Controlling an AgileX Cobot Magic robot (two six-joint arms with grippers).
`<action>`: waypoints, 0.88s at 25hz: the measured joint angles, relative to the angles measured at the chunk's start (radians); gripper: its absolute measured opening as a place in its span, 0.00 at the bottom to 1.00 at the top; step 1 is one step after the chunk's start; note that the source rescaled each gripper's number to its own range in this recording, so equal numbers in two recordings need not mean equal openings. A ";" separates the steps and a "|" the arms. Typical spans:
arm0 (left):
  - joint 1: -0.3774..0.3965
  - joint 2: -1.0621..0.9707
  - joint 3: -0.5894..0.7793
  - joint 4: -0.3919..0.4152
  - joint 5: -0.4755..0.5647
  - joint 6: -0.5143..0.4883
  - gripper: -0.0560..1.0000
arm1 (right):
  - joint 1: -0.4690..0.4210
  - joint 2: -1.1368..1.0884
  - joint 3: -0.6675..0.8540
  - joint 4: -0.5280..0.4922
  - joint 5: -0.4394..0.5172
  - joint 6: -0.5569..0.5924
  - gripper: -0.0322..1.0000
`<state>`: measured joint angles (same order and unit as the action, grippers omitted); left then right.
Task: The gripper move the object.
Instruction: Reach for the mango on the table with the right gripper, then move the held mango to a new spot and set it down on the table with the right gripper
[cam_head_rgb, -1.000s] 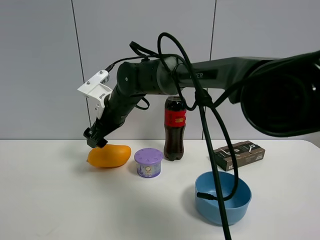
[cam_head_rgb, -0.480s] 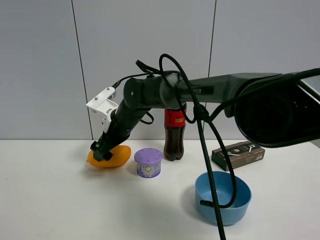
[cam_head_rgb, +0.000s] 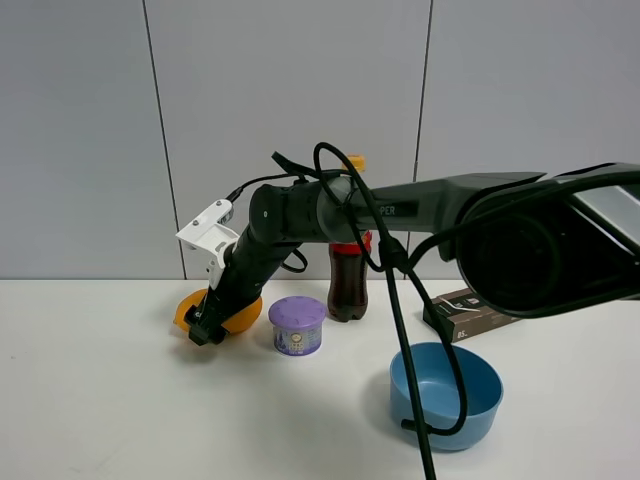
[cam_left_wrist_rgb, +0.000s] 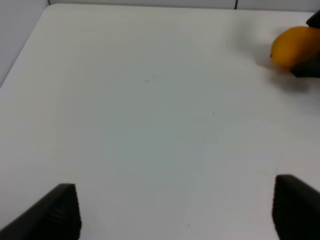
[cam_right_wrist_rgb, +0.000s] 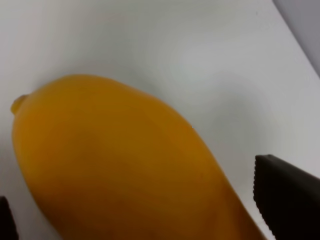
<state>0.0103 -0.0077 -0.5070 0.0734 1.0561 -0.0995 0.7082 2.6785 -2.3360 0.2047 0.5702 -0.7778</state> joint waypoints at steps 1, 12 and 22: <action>0.000 0.000 0.000 0.000 0.000 0.000 1.00 | 0.000 0.001 0.000 0.002 -0.001 0.000 0.96; 0.000 0.000 0.000 0.000 0.000 0.000 1.00 | -0.007 0.014 0.000 0.004 -0.014 -0.001 0.46; 0.000 0.000 0.000 0.000 0.000 0.000 1.00 | -0.011 0.018 0.000 0.008 -0.020 0.002 0.03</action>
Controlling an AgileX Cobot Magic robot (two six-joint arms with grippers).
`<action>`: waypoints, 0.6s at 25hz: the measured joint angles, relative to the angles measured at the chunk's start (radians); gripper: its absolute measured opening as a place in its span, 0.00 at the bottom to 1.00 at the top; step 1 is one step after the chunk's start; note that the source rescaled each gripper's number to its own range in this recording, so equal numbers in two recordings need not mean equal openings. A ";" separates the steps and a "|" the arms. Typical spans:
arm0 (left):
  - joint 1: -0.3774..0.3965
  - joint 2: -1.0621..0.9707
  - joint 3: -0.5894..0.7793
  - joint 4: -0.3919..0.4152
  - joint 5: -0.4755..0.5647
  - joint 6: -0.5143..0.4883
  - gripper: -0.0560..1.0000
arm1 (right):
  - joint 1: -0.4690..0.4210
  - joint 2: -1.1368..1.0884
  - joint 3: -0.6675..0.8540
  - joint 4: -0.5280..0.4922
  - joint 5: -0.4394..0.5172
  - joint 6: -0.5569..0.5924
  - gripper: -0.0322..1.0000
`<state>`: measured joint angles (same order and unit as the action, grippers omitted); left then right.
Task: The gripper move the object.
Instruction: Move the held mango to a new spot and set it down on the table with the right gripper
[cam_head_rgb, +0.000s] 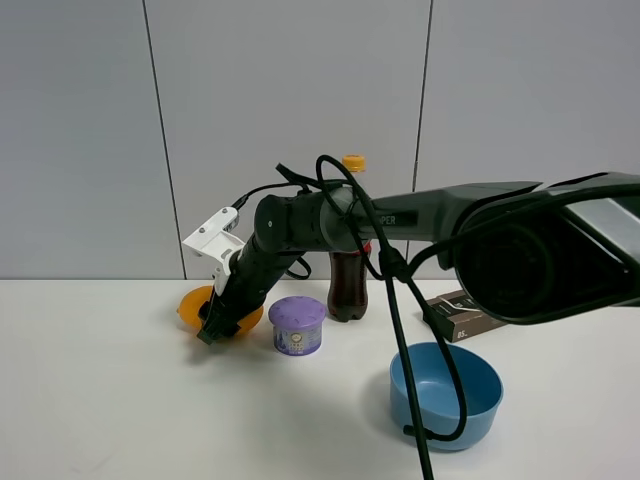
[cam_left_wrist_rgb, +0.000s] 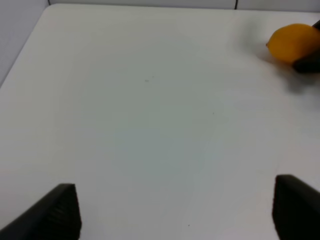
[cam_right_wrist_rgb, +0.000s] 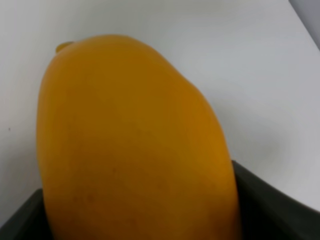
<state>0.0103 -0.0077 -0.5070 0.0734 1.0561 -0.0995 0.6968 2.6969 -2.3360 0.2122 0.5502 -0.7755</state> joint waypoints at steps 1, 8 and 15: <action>0.000 0.000 0.000 0.000 0.000 0.000 1.00 | 0.000 0.000 0.000 0.004 0.000 0.001 0.03; 0.000 0.000 0.000 0.000 0.000 0.000 1.00 | 0.000 -0.050 0.001 0.052 0.011 0.001 0.03; 0.000 0.000 0.000 0.000 0.000 0.000 1.00 | 0.000 -0.240 0.001 0.137 0.138 -0.030 0.03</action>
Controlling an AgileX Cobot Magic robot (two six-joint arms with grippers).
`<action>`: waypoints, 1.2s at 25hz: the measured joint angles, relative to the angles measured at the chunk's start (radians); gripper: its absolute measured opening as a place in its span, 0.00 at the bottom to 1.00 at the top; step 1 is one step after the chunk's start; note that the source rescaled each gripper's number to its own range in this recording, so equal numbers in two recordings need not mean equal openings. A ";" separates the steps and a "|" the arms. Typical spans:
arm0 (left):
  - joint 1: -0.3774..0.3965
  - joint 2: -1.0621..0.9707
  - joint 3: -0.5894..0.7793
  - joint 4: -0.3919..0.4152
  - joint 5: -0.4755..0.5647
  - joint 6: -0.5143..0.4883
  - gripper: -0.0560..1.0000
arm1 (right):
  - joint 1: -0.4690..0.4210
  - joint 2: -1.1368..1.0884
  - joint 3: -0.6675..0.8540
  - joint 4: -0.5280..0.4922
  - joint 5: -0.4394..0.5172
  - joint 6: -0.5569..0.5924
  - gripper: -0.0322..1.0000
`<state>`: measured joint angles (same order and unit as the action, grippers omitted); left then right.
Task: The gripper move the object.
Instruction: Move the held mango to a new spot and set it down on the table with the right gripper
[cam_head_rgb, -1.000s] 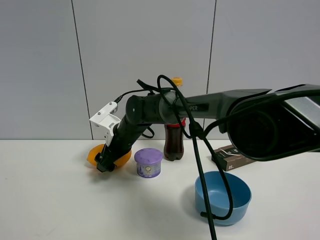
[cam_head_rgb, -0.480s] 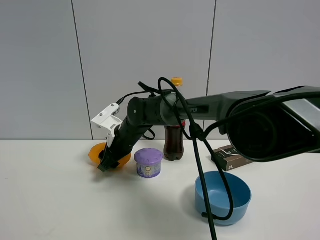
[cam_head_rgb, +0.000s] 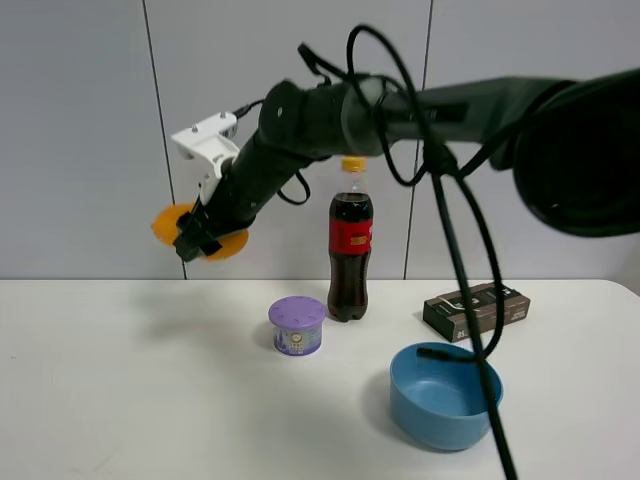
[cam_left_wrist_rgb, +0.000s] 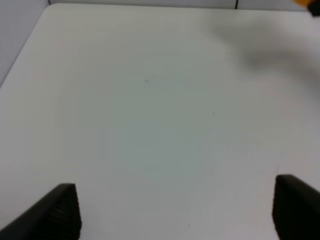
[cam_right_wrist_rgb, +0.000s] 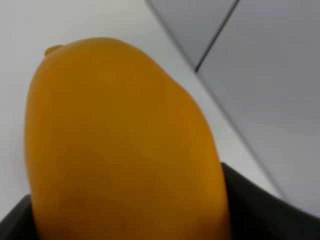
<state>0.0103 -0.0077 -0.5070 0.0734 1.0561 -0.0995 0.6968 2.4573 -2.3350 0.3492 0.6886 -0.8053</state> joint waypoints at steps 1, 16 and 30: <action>0.000 0.000 0.000 0.000 0.000 0.000 1.00 | 0.001 -0.032 0.000 0.009 0.038 -0.001 0.03; 0.000 0.000 0.000 0.000 0.000 0.000 1.00 | 0.003 -0.533 -0.001 -0.263 0.411 0.120 0.03; 0.000 0.000 0.000 0.000 0.000 0.000 1.00 | 0.003 -0.885 0.233 -0.712 0.529 0.728 0.03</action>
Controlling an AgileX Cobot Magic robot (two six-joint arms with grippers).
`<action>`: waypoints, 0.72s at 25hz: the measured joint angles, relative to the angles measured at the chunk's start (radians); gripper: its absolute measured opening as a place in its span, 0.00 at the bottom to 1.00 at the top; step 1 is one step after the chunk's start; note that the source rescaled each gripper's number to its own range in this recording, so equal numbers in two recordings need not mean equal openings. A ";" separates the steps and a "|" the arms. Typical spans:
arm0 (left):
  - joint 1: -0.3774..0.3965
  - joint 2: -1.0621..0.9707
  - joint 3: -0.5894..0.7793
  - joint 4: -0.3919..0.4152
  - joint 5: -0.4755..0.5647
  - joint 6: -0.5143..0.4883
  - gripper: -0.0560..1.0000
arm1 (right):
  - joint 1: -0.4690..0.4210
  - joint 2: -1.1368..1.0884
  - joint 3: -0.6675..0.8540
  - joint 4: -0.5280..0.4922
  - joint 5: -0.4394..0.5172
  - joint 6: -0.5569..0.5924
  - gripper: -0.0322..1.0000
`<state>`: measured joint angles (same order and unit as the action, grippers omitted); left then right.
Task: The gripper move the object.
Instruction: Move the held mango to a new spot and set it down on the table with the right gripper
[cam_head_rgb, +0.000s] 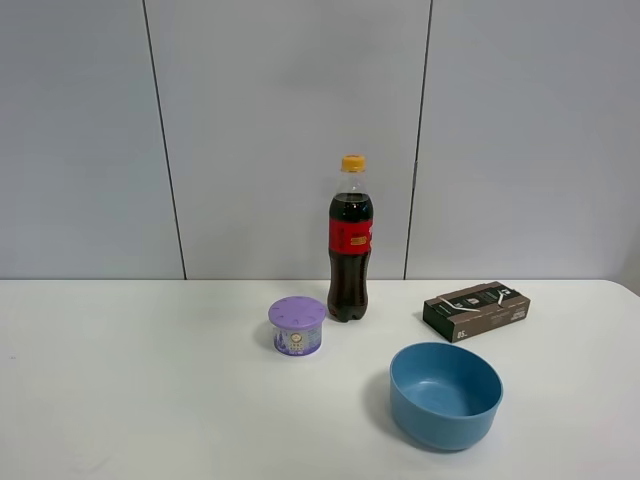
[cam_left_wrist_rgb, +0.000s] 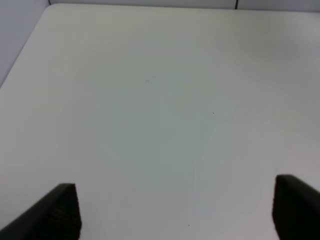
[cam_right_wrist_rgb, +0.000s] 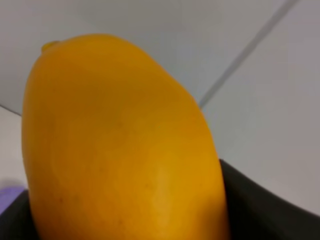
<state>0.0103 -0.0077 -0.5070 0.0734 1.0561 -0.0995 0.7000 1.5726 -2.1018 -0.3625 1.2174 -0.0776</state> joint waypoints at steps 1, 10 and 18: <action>0.000 0.000 0.000 0.000 0.000 0.000 1.00 | 0.000 -0.036 0.064 -0.013 0.000 0.022 0.03; 0.000 0.000 0.000 0.000 0.000 0.000 1.00 | -0.004 -0.273 0.632 -0.026 -0.011 0.255 0.03; 0.000 0.000 0.000 0.000 0.000 0.000 1.00 | -0.175 -0.346 1.044 -0.027 -0.196 0.550 0.03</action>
<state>0.0103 -0.0077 -0.5070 0.0734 1.0561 -0.0995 0.5248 1.2271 -1.0578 -0.3898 1.0212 0.4722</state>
